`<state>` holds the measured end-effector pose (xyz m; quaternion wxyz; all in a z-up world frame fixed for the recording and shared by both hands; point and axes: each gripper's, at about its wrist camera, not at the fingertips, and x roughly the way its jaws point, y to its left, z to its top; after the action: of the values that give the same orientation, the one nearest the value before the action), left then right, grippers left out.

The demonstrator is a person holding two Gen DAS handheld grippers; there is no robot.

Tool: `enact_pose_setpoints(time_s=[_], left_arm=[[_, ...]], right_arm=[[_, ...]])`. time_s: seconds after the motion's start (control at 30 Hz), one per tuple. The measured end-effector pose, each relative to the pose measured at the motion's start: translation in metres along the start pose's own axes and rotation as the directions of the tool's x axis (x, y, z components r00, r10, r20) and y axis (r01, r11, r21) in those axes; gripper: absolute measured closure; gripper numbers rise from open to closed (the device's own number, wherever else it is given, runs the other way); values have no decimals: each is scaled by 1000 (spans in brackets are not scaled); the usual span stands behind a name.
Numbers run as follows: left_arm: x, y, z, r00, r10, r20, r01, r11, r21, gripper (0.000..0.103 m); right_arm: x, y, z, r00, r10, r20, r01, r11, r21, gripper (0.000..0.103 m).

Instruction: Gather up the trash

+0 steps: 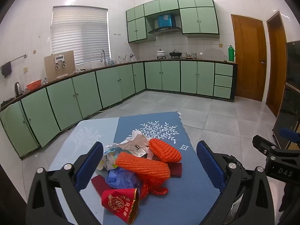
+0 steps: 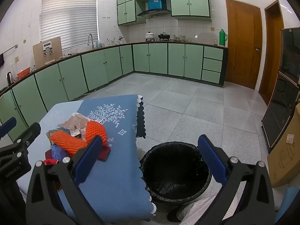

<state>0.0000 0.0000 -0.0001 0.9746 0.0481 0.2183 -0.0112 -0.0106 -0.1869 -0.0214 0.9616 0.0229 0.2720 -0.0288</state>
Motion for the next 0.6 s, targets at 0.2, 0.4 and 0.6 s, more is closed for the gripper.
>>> enact_pose_setpoints(time_s=[0.2, 0.4, 0.6], left_arm=[[0, 1, 0, 1000, -4, 2, 4, 1000, -8, 6], [-2, -1, 1, 1000, -1, 7, 2, 1000, -3, 6], [-2, 3, 2, 1000, -2, 5, 2, 1000, -4, 6]], right_arm=[[-1, 0, 0, 1000, 0, 5, 0, 1000, 0, 5], [0, 1, 0, 1000, 1, 6, -1, 1000, 0, 5], [1, 0, 0, 1000, 2, 6, -2, 1000, 1, 5]])
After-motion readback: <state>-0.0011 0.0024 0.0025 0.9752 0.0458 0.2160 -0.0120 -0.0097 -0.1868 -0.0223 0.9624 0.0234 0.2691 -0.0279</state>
